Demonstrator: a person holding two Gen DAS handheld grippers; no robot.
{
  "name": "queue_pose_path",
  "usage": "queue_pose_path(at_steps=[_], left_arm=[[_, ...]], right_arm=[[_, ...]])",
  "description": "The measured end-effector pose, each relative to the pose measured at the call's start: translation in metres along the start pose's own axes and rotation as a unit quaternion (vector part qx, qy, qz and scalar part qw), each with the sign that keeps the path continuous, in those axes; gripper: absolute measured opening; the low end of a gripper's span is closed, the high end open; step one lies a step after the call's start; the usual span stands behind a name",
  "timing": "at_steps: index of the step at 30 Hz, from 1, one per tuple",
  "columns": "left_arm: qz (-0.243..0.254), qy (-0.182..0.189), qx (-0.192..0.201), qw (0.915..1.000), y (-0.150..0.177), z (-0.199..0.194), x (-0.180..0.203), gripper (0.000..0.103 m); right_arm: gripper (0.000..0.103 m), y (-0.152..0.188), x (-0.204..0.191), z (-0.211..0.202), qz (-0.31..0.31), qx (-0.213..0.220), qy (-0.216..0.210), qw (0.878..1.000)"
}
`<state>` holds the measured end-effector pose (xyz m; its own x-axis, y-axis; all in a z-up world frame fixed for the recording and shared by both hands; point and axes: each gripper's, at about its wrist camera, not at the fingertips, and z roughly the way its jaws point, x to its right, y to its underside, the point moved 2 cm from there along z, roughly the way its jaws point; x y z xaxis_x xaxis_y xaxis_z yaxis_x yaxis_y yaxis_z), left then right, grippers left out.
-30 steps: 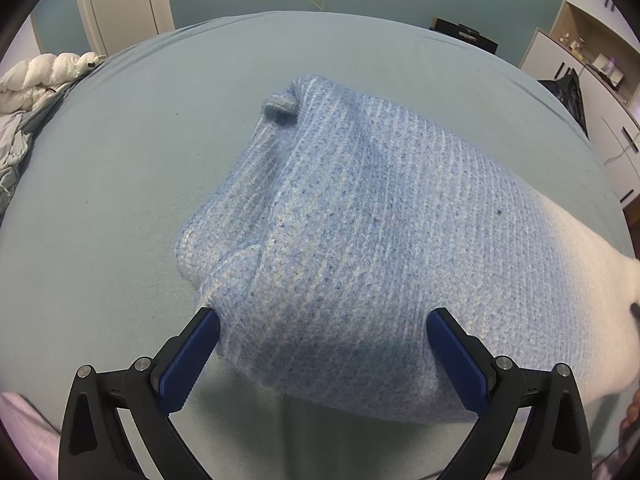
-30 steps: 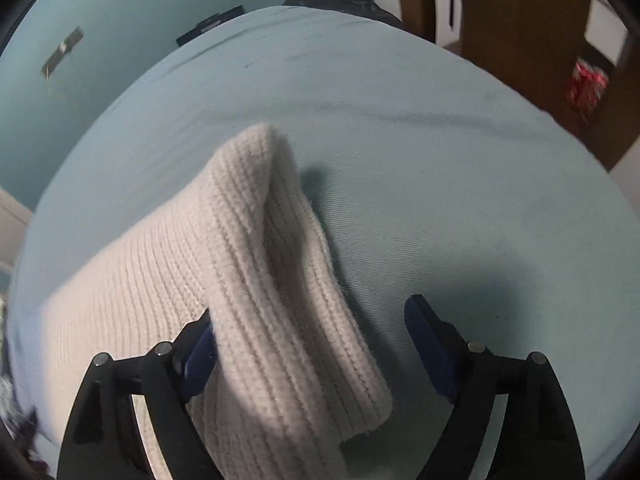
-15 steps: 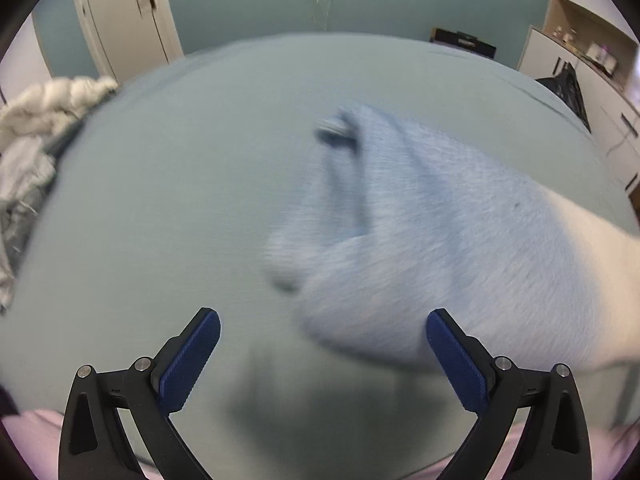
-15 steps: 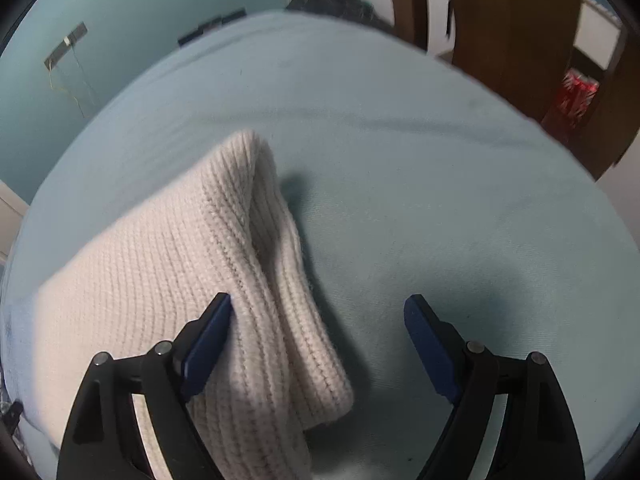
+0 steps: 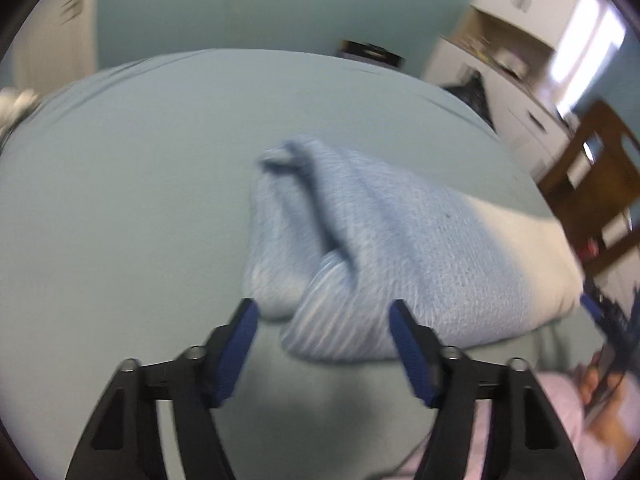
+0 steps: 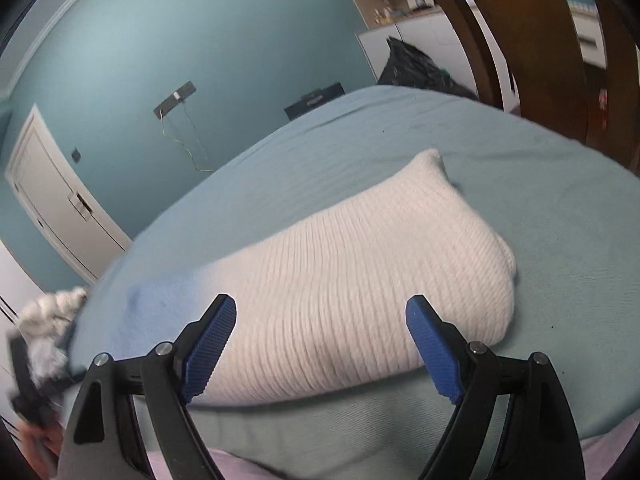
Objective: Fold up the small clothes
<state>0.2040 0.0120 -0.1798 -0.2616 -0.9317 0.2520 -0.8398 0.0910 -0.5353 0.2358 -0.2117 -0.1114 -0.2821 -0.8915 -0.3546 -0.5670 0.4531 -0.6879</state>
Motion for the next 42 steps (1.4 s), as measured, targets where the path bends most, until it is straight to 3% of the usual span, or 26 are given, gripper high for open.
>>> queue_pose_path(at_steps=[1,3,6,8,11,13,15,19,21,26,30,33,35,36,39,41,42], left_arm=[[0.021,0.0,-0.009,0.9997,-0.004,0.008,0.004,0.044],[0.039,0.012,-0.026,0.9988,-0.012,0.021,0.004,0.039],[0.03,0.07,-0.048,0.996,-0.019,0.033,-0.005,0.034],[0.035,0.102,-0.065,0.992,-0.023,0.04,-0.009,0.034],[0.039,0.118,-0.094,0.9878,-0.027,0.057,-0.012,0.035],[0.034,0.11,-0.115,0.9867,-0.029,0.072,-0.012,0.051],[0.022,0.105,-0.132,0.9854,-0.03,0.087,-0.01,0.053],[0.007,0.113,-0.113,0.9871,-0.033,0.087,-0.001,0.03],[0.001,0.111,-0.094,0.9893,-0.029,0.076,-0.001,0.024],[-0.062,0.152,-0.022,0.9862,-0.012,0.027,-0.021,0.019],[-0.093,0.16,0.049,0.9815,0.009,-0.002,-0.02,0.018],[-0.172,0.142,0.013,0.9747,0.019,0.035,-0.048,0.019],[-0.23,0.177,-0.003,0.957,0.027,0.051,-0.065,0.02],[-0.233,0.181,-0.003,0.9555,0.025,0.046,-0.068,0.023],[-0.223,0.152,0.018,0.9627,0.011,0.012,-0.068,0.023],[-0.194,0.105,0.066,0.9731,-0.004,-0.025,-0.067,0.031],[-0.176,0.07,0.089,0.9779,-0.015,-0.042,-0.062,0.053]], right_arm=[[0.085,0.002,0.0,0.005,-0.004,-0.007,-0.002,1.0],[0.085,0.001,-0.002,0.006,-0.009,-0.009,-0.003,1.0],[0.085,0.004,-0.005,0.005,-0.012,-0.01,-0.003,1.0],[0.085,0.006,-0.008,0.008,-0.015,-0.016,0.0,1.0],[0.085,0.009,-0.01,0.008,-0.021,-0.021,0.006,1.0],[0.085,0.011,-0.013,0.011,-0.029,-0.024,0.01,0.999],[0.085,0.013,-0.016,0.013,-0.037,-0.027,0.016,0.999],[0.085,0.016,-0.02,0.014,-0.051,-0.029,0.024,0.998],[0.085,0.017,-0.021,0.014,-0.054,-0.03,0.027,0.998],[0.085,0.019,-0.021,0.013,-0.055,-0.032,0.028,0.998],[0.085,0.021,-0.02,0.008,-0.054,-0.032,0.025,0.998],[0.085,0.021,-0.02,0.007,-0.055,-0.034,0.026,0.998],[0.085,0.022,-0.021,0.007,-0.059,-0.038,0.027,0.997],[0.085,0.023,-0.022,0.007,-0.062,-0.04,0.029,0.997],[0.085,0.025,-0.024,0.007,-0.067,-0.043,0.032,0.996],[0.085,0.025,-0.023,0.008,-0.064,-0.044,0.031,0.996],[0.085,0.025,-0.023,0.009,-0.063,-0.044,0.031,0.997]])
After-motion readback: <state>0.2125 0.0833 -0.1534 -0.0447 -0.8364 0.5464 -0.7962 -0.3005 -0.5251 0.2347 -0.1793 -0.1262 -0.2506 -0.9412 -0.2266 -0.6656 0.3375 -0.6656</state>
